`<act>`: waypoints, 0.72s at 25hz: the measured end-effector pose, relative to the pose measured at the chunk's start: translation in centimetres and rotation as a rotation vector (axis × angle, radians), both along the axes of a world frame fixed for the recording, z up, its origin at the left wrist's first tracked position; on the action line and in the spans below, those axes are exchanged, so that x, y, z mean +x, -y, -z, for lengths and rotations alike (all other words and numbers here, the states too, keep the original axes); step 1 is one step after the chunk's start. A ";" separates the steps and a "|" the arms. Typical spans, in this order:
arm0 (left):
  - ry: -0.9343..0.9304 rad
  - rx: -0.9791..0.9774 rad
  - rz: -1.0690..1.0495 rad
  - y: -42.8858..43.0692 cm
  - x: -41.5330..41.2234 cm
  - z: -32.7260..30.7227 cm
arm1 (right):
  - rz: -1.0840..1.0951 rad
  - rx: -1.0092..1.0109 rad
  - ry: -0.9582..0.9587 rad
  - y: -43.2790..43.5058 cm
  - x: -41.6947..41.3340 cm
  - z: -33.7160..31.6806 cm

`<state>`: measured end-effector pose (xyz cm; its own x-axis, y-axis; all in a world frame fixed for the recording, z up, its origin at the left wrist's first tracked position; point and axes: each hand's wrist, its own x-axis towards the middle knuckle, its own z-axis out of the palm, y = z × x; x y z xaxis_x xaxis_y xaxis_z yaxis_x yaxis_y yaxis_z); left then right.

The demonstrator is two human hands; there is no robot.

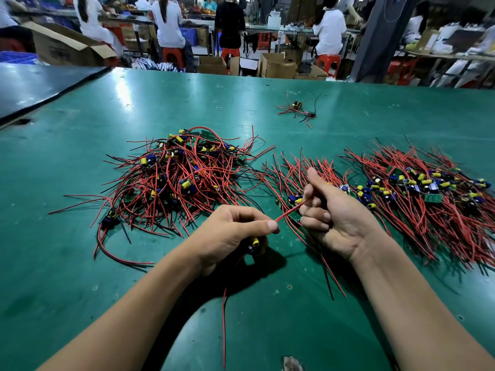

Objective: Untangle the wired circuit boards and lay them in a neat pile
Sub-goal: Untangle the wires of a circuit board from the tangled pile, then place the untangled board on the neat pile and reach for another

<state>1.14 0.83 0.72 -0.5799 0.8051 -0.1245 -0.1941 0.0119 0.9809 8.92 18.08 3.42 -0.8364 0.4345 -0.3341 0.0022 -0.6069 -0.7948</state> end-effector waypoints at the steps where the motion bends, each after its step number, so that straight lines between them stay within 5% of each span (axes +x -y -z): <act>1: 0.014 0.001 -0.018 0.0 0.0 0.1 | 0.011 0.036 -0.009 -0.1 0.1 0.0; 7: 0.165 0.037 -0.227 -0.6 0.1 -0.1 | 0.009 0.349 -0.021 0.4 0.1 0.6; 10: 0.297 0.129 -0.320 -1.0 -0.1 -0.7 | -0.037 0.680 0.001 1.9 0.3 1.3; 14: 0.458 0.246 -0.276 -1.2 0.0 -1.1 | -0.046 1.100 0.029 4.1 0.2 2.2; 18: 0.508 0.332 -0.211 -1.5 0.8 -0.5 | -0.011 1.286 0.066 4.5 0.0 2.5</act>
<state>1.91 2.33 1.18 -0.6641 0.7234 -0.1892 -0.6008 -0.3656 0.7109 8.95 13.61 0.91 -0.8402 0.4662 0.2769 0.0634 0.5917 -0.8037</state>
